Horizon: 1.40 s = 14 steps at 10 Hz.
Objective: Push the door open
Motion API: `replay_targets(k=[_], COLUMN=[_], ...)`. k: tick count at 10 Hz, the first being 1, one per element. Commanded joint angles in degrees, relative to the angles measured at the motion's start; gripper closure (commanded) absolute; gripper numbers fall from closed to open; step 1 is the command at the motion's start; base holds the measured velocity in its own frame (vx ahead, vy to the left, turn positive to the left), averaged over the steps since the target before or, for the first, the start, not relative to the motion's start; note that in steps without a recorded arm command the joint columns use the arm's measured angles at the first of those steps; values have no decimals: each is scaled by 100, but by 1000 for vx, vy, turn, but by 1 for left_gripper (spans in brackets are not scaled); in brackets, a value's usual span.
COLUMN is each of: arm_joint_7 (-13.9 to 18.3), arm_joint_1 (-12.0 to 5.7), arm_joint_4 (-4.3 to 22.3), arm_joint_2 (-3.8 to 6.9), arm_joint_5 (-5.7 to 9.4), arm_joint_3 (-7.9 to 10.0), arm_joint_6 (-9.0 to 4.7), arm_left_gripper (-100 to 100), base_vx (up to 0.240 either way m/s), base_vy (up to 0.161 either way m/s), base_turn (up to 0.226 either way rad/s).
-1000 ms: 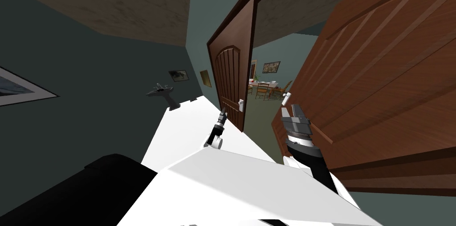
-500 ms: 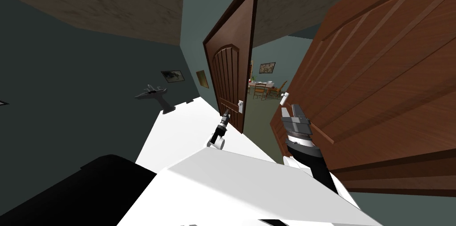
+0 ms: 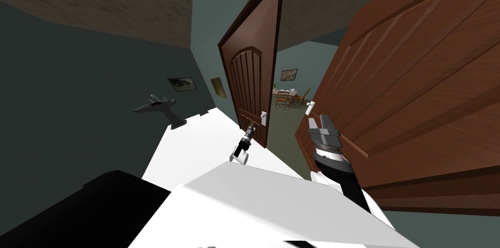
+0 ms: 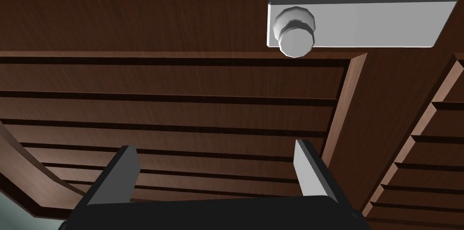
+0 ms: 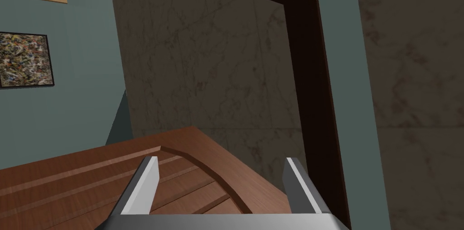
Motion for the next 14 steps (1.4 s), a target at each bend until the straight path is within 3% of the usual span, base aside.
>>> replay_targets(k=[1,10,11,14], arm_joint_7=[47,311,286,284], arm_joint_1=[-79,-700,-652,-734], arm_joint_4=[160,1279,1199,1336], arm_joint_2=[25,87,79,20], arm_joint_5=[2,-3,-5,-6], arm_joint_3=[-83,-629,-596,-535], arm_joint_6=[5,101,96,76], arm_left_gripper=[-100,-100,-100,-100], base_vx=[73,118,66,145], base_vy=[71,109,58,-60], base_turn=[-107,-120,-30,-29])
